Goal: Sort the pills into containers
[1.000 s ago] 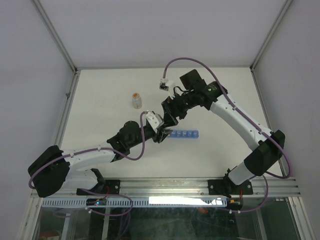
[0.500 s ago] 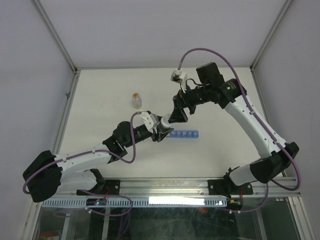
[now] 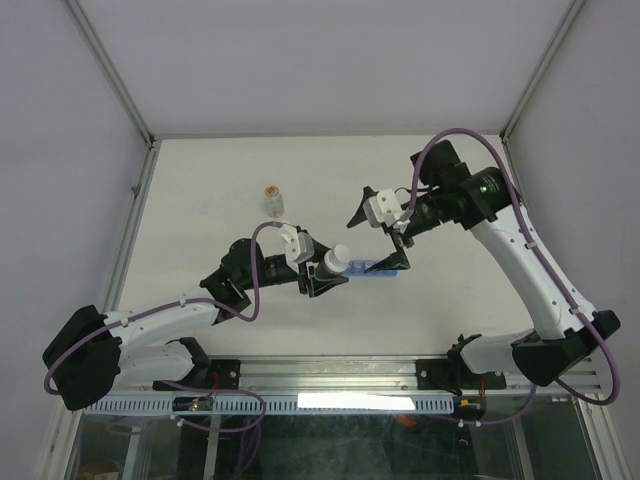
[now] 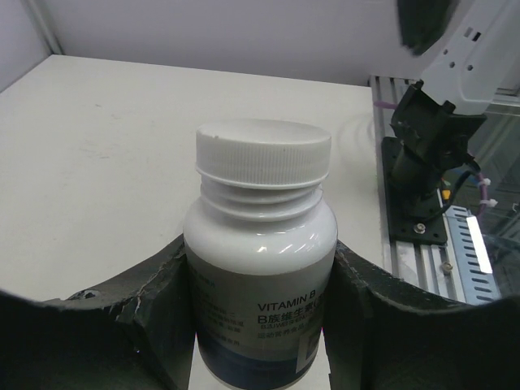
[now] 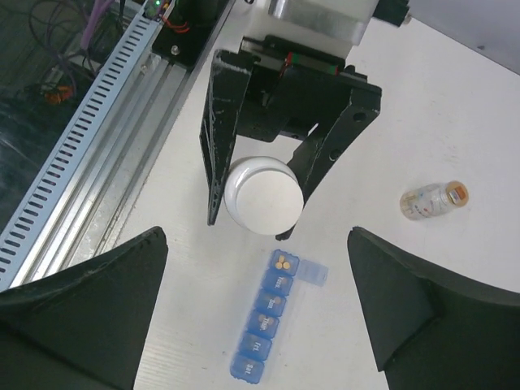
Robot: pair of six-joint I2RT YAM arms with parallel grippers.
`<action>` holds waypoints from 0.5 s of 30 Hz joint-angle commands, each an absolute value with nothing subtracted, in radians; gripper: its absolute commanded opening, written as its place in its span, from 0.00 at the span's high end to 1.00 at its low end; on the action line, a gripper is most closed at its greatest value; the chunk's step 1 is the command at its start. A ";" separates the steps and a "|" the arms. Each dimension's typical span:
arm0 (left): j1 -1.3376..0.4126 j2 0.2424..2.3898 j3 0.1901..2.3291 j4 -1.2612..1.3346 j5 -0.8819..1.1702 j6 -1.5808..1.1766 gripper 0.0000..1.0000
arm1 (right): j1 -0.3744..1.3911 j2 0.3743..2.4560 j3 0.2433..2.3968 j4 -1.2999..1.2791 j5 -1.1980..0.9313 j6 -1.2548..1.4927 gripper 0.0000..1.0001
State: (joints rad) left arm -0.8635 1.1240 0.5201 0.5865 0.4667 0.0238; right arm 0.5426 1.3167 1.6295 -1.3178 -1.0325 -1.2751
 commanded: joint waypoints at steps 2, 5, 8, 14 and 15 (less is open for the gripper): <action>-0.854 1.102 0.554 0.618 0.575 -0.022 1.00 | 0.575 1.338 1.590 -1.278 -1.034 -1.395 0.09; -0.854 1.110 0.556 0.629 0.582 -0.030 1.00 | 0.597 1.342 1.573 -1.242 -1.015 -1.359 0.16; -0.854 1.112 0.551 0.652 0.586 -0.039 1.00 | 0.614 1.339 1.549 -1.229 -1.011 -1.353 0.22; -0.854 1.121 0.551 0.661 0.591 -0.044 1.00 | 0.649 1.337 1.525 -1.193 -0.991 -1.313 0.32; -0.854 1.121 0.551 0.662 0.592 -0.045 1.00 | 0.654 1.338 1.525 -1.188 -0.987 -1.306 0.34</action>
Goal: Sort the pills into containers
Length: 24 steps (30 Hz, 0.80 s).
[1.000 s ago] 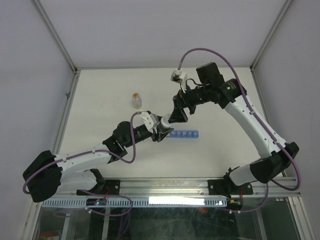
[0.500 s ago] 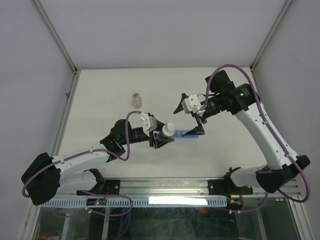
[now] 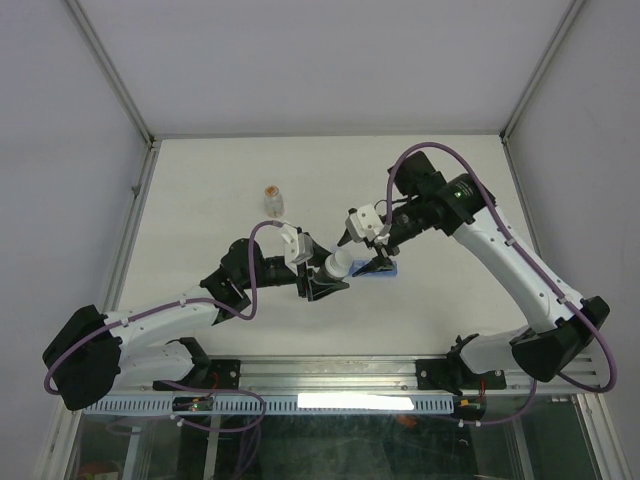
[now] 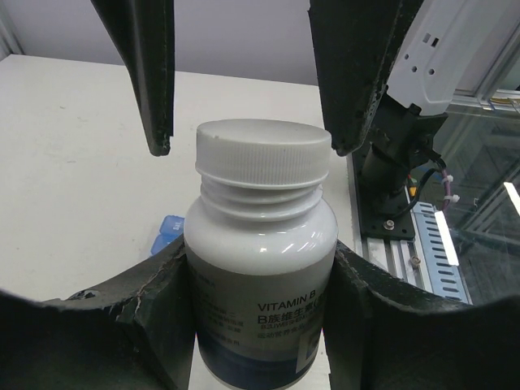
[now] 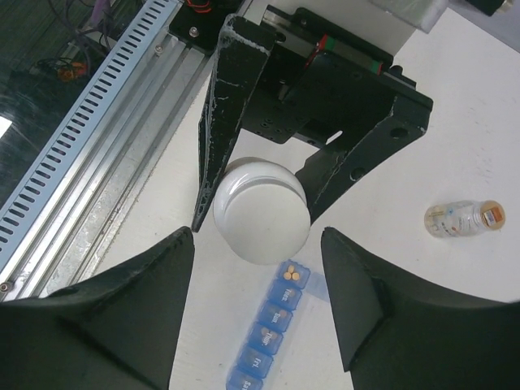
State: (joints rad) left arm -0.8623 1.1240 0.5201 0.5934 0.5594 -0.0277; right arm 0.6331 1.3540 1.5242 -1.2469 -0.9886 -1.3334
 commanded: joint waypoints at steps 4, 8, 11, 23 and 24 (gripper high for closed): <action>-0.853 1.121 0.550 0.665 0.592 -0.046 1.00 | 0.661 1.342 1.534 -1.184 -0.993 -1.288 0.39; -0.853 1.121 0.547 0.667 0.592 -0.048 1.00 | 0.667 1.345 1.537 -1.183 -0.992 -1.278 0.43; -0.853 1.121 0.546 0.667 0.593 -0.048 1.00 | 0.671 1.346 1.534 -1.181 -0.988 -1.272 0.46; -0.853 1.124 0.571 0.585 0.620 0.004 1.00 | 0.684 1.378 1.584 -1.222 -0.964 -1.240 0.59; -0.852 1.124 0.576 0.572 0.620 0.011 1.00 | 0.687 1.381 1.586 -1.226 -0.958 -1.239 0.60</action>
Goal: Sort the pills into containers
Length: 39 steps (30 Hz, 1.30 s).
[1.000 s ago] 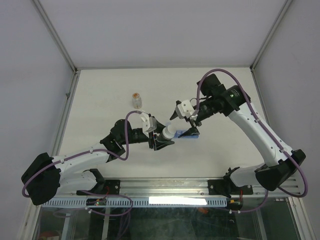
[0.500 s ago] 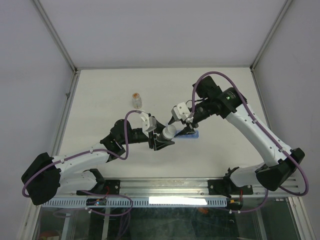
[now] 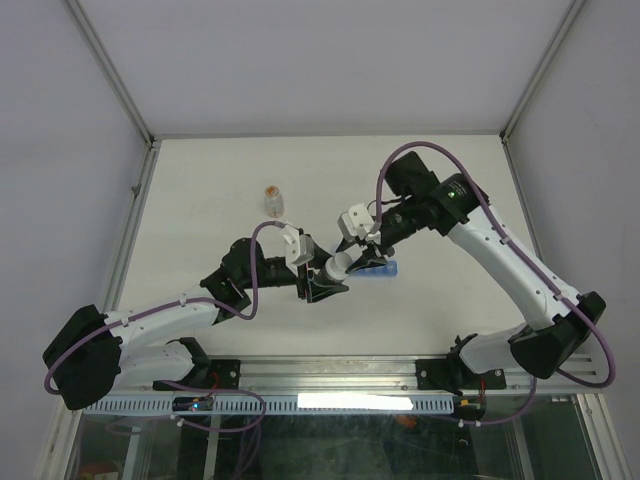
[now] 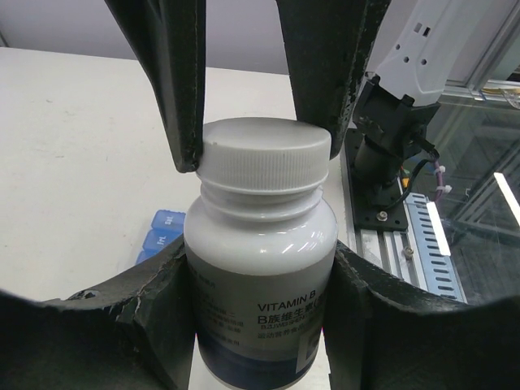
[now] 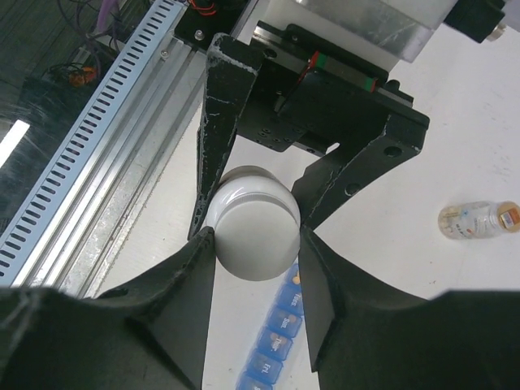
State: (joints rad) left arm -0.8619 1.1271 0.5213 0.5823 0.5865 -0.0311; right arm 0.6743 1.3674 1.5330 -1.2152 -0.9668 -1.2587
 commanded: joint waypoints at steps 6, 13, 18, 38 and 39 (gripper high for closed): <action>-0.847 1.133 0.601 0.527 0.641 0.029 1.00 | 0.720 1.404 1.599 -1.261 -0.893 -1.226 0.60; -0.846 1.126 0.609 0.538 0.646 0.026 1.00 | 0.746 1.418 1.574 -1.225 -0.832 -1.167 0.61; -0.844 1.086 0.565 0.632 0.570 0.013 1.00 | 0.747 1.408 1.521 -1.119 -0.830 -1.000 0.62; -0.846 1.155 0.531 0.669 0.103 0.078 1.00 | 0.745 1.480 1.427 -0.824 -0.546 -0.107 0.52; -0.846 1.152 0.524 0.666 0.102 0.080 1.00 | 0.739 1.475 1.438 -0.826 -0.573 -0.109 0.46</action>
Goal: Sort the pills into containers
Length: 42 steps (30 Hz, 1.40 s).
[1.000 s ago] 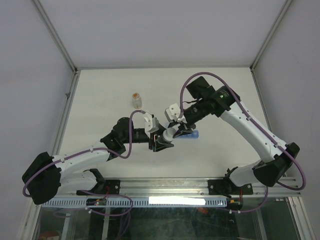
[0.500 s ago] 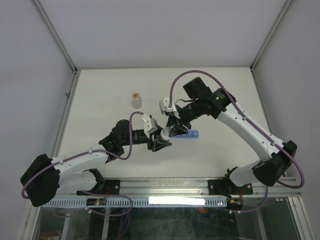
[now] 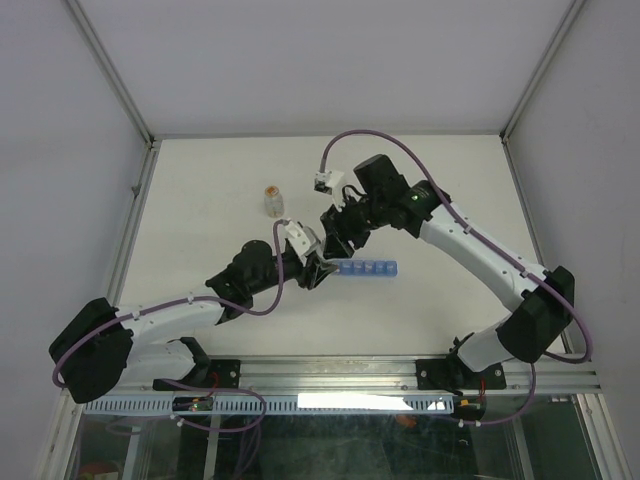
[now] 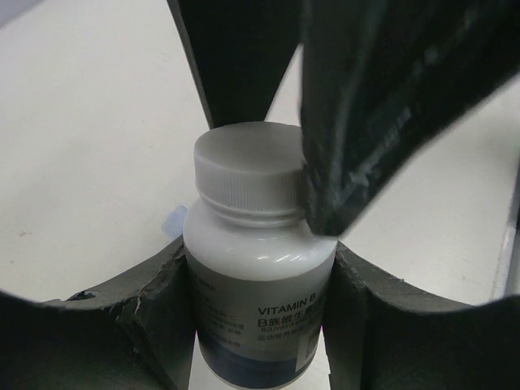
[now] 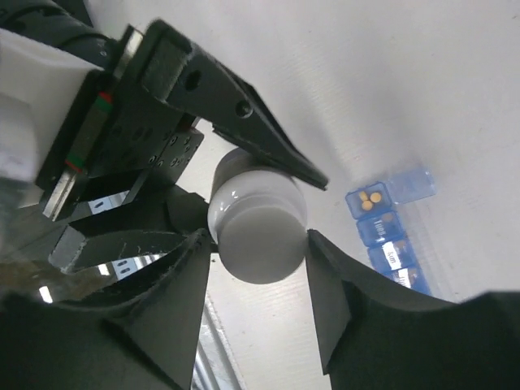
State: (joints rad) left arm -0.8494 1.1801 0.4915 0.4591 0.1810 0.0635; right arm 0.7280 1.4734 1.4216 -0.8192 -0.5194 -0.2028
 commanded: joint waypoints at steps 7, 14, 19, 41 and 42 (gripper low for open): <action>-0.844 1.134 0.462 0.668 0.112 0.083 1.00 | 0.643 1.380 1.451 -0.817 -0.751 -0.175 0.08; -0.844 1.099 0.416 0.700 0.161 0.053 1.00 | 0.562 1.285 1.390 -0.868 -0.857 -0.424 0.01; -0.839 1.104 0.394 0.764 0.370 -0.003 1.00 | 0.555 1.234 1.373 -0.916 -0.957 -0.796 0.01; -0.828 1.247 0.491 0.753 0.746 -0.116 1.00 | 0.685 1.336 1.377 -1.133 -0.983 -1.305 0.32; -0.827 1.247 0.492 0.752 0.749 -0.117 1.00 | 0.688 1.338 1.379 -1.132 -0.979 -1.300 0.34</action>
